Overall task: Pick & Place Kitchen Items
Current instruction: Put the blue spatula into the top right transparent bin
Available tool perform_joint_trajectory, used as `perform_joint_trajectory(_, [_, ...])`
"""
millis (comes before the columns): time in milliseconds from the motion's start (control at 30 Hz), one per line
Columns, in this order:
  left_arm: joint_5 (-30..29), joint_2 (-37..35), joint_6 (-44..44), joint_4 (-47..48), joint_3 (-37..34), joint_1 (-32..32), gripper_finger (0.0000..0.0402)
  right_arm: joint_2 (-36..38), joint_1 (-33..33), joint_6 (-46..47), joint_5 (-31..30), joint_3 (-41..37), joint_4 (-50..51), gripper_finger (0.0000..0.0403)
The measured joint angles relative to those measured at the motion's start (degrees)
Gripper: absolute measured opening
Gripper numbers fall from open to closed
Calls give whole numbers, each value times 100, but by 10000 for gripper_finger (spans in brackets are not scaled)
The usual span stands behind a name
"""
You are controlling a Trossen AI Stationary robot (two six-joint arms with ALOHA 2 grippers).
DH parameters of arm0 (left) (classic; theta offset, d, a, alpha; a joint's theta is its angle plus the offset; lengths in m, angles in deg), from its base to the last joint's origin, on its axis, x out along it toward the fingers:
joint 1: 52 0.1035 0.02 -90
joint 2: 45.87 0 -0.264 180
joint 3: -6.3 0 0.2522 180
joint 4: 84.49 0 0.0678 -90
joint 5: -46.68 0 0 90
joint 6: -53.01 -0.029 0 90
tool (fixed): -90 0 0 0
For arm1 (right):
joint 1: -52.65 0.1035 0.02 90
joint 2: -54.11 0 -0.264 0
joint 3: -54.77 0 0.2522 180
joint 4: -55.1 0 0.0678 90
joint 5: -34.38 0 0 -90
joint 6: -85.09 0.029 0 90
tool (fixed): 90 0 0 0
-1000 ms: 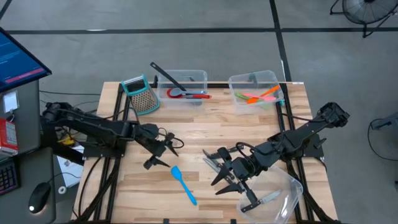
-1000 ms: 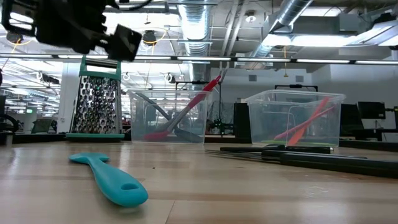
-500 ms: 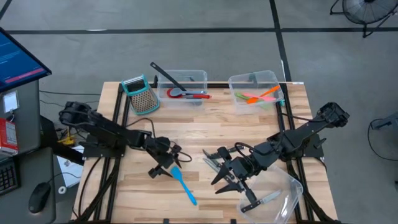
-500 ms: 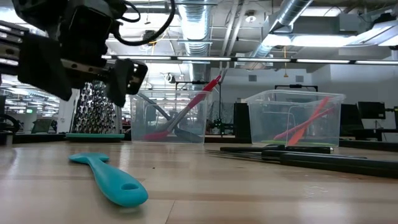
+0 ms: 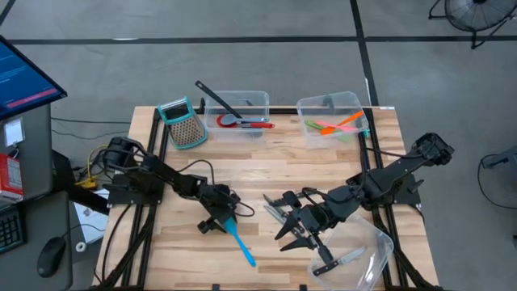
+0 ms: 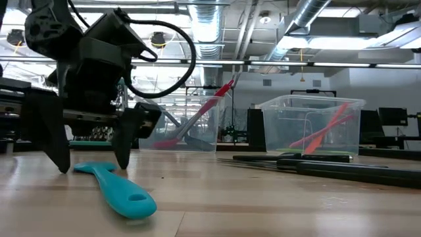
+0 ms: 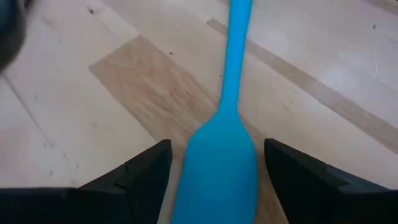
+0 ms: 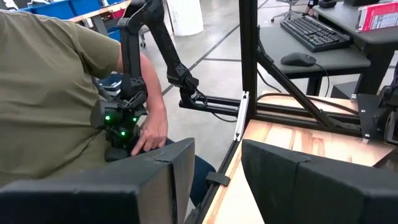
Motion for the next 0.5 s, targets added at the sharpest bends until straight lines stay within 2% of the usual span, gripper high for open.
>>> perform_joint_trajectory(133, [-43,113,-301,-21,-76,5,219,0,-24,34,0,0,-4,129])
perform_joint_trajectory(367, [-93,109,-372,-149,-244,2,97,0,-24,44,-2,0,-6,129])
perform_joint_trajectory(500, [-82,109,-319,-218,-269,4,50,0,-24,47,-2,0,-7,129])
